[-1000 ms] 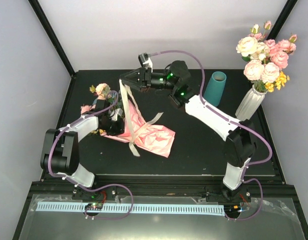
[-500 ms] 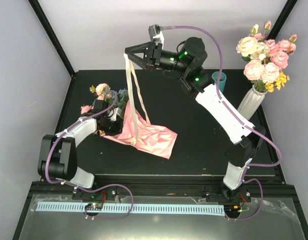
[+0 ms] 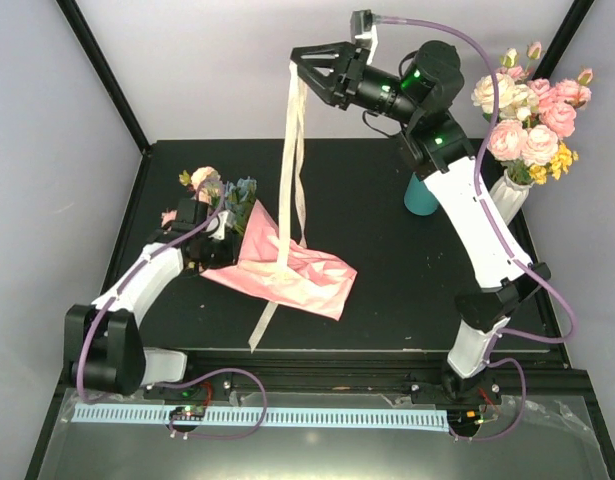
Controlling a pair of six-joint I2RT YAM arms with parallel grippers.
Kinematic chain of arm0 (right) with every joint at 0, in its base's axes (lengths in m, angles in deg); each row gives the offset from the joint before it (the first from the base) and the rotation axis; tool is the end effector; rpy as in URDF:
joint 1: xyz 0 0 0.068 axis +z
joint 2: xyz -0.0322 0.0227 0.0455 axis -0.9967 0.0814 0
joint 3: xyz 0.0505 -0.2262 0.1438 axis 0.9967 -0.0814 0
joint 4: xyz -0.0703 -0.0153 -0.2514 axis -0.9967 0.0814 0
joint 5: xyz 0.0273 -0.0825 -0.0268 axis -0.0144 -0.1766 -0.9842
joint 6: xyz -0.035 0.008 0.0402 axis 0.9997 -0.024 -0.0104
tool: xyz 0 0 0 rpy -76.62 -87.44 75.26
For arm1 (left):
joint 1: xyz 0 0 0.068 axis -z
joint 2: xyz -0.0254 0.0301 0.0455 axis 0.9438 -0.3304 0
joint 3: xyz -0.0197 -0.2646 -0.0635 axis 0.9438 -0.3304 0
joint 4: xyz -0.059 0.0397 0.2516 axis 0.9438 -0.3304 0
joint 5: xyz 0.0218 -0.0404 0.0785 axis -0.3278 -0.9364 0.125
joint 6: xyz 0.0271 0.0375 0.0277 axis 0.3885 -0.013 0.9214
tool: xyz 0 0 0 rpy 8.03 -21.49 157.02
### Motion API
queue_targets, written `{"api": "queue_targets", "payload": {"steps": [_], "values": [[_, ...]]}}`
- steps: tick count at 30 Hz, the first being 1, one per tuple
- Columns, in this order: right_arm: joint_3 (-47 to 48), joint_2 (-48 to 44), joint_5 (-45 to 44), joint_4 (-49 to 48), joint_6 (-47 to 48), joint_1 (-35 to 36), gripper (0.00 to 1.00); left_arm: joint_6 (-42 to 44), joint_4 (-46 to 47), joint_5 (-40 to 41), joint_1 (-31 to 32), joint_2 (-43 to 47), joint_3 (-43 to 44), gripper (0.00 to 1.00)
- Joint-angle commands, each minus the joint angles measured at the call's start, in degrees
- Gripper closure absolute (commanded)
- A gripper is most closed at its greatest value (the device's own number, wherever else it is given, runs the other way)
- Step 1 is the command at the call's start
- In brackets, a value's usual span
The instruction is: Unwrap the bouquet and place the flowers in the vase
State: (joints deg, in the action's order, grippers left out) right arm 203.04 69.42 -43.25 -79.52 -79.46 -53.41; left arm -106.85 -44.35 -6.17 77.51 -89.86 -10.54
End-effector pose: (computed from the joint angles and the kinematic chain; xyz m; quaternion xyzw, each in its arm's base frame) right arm 0.2970 0.2139 0.5685 -0.1149 0.5876 0.7352 0.3179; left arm 0.2460 -0.0462 0.2134 -0.0305 0.9428 -0.2787 0.1804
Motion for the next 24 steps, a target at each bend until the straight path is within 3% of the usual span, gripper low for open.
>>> {"api": "queue_targets", "payload": {"steps": [1, 8, 15, 18, 21, 24], "values": [[0.13, -1.05, -3.22, 8.69, 4.20, -3.67, 0.51, 0.76, -4.14, 3.02, -0.21, 4.96, 1.90, 0.82], [-2.46, 2.76, -4.00, 9.18, 4.90, -9.17, 0.50, 0.82, -6.94, 4.45, -0.13, 10.60, 0.99, 0.82], [8.20, 14.71, -4.84, 12.18, 5.36, -14.98, 0.49, -0.86, -9.32, 5.04, 0.04, 17.13, -1.97, 0.82], [8.67, 18.24, -6.46, 11.36, 5.44, -17.18, 0.48, -1.93, -10.41, 5.80, 0.12, 20.09, -2.69, 0.82], [11.55, 21.91, -8.84, 18.10, 9.68, -19.02, 0.47, -3.05, -11.78, 6.57, 0.20, 22.69, -2.65, 0.81], [13.63, 23.77, -13.76, 32.24, 16.23, -19.40, 0.38, -4.18, -13.34, 6.75, 0.27, 24.31, -2.46, 0.80]]}}
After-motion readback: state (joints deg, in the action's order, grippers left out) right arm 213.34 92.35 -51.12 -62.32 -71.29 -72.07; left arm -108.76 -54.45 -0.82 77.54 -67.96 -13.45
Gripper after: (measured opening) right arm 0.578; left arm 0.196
